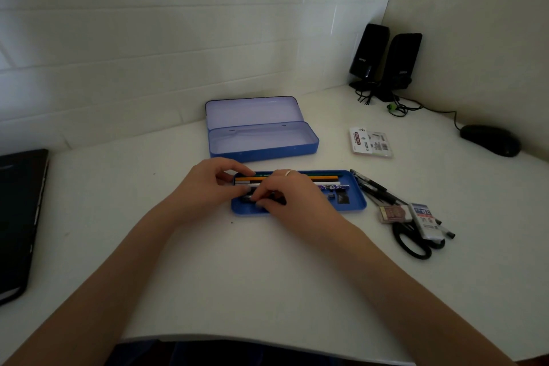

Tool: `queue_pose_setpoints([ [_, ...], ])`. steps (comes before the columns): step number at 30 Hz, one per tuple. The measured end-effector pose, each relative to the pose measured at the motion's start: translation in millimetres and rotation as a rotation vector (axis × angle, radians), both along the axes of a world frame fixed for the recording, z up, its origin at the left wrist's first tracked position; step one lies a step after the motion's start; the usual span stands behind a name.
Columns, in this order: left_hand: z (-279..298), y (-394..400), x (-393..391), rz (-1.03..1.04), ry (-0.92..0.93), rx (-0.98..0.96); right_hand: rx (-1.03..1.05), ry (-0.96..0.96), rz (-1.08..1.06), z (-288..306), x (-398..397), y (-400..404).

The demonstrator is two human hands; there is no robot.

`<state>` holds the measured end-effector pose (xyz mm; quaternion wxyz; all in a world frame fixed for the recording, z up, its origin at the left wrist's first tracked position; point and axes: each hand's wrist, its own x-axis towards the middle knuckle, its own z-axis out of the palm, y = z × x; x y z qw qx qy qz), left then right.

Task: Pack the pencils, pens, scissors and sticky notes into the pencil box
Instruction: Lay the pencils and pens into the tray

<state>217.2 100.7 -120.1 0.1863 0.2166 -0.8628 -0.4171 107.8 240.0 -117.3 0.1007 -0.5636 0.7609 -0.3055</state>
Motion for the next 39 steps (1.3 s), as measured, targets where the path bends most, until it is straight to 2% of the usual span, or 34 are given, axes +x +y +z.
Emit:
queue_pose_setpoints([
  [24, -5.3, -3.1, -3.9, -0.008, -0.03, -0.017, -0.108, -0.001, 0.11, -8.4, -1.0, 0.6],
  [30, -2.0, -1.8, -3.3, -0.018, -0.011, 0.027, -0.117, -0.014, 0.112, -5.7, -2.0, 2.9],
  [33, -3.3, -2.8, -3.3, -0.018, -0.019, -0.007, -0.159, 0.023, -0.011, 5.1, -14.1, 9.5],
  [36, -5.4, -4.2, -3.0, -0.01, -0.045, -0.021, -0.215, 0.115, -0.266, 15.7, -39.8, 24.2],
  [39, -5.8, -4.4, -3.8, -0.003, -0.055, -0.023, -0.106, 0.199, -0.557, 19.2, -71.0, 44.0],
])
